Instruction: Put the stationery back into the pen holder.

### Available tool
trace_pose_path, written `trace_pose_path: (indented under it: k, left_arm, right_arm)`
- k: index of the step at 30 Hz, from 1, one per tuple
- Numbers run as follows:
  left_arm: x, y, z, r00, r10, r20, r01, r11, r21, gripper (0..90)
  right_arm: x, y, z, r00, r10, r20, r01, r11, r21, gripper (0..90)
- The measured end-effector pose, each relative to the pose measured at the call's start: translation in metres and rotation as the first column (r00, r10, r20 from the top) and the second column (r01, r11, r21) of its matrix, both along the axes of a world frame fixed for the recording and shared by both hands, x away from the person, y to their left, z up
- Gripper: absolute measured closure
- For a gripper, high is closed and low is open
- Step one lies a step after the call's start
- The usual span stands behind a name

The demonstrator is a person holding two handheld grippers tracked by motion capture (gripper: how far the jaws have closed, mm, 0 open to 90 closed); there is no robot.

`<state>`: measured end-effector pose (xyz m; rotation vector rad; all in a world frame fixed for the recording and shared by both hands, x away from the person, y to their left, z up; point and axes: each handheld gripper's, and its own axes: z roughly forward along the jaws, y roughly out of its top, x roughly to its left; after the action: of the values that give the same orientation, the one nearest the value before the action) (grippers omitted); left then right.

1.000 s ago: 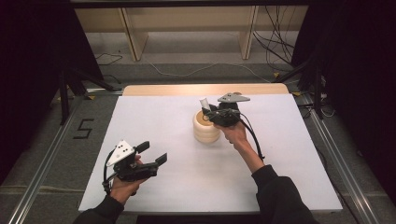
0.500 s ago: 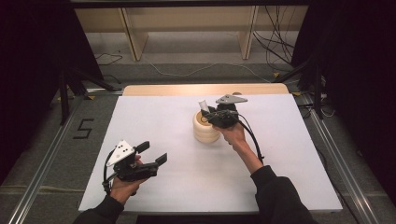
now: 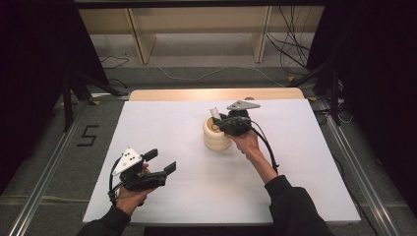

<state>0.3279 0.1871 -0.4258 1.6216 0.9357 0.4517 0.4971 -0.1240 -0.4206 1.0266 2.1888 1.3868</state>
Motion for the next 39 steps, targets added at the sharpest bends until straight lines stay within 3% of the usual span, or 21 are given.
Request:
trace_pose_path:
  k: [17,21,26,39]
  left_arm:
    - [0.000,0.000,0.000,1.0000,0.002,0.000,-0.002,1.0000,0.000,14.8]
    - [0.000,0.000,0.000,1.0000,0.002,-0.001,-0.002,1.0000,-0.001,14.8]
    - [0.000,0.000,0.000,1.0000,0.002,0.000,-0.002,1.0000,0.000,14.8]
    - [0.000,0.000,0.000,1.0000,0.000,-0.003,0.000,1.0000,0.001,14.8]
  right_arm:
    - [-0.001,0.002,-0.003,0.9989,-0.003,-0.047,0.001,0.999,-0.053,66.0]
    - [-0.003,-0.001,0.002,0.9981,0.014,-0.060,-0.014,1.000,-0.004,48.3]
    - [-0.009,-0.009,0.016,0.9997,0.019,-0.015,-0.019,0.999,0.043,41.0]
    - [-0.028,-0.019,0.034,0.9983,0.057,0.010,-0.058,0.997,0.043,36.7]
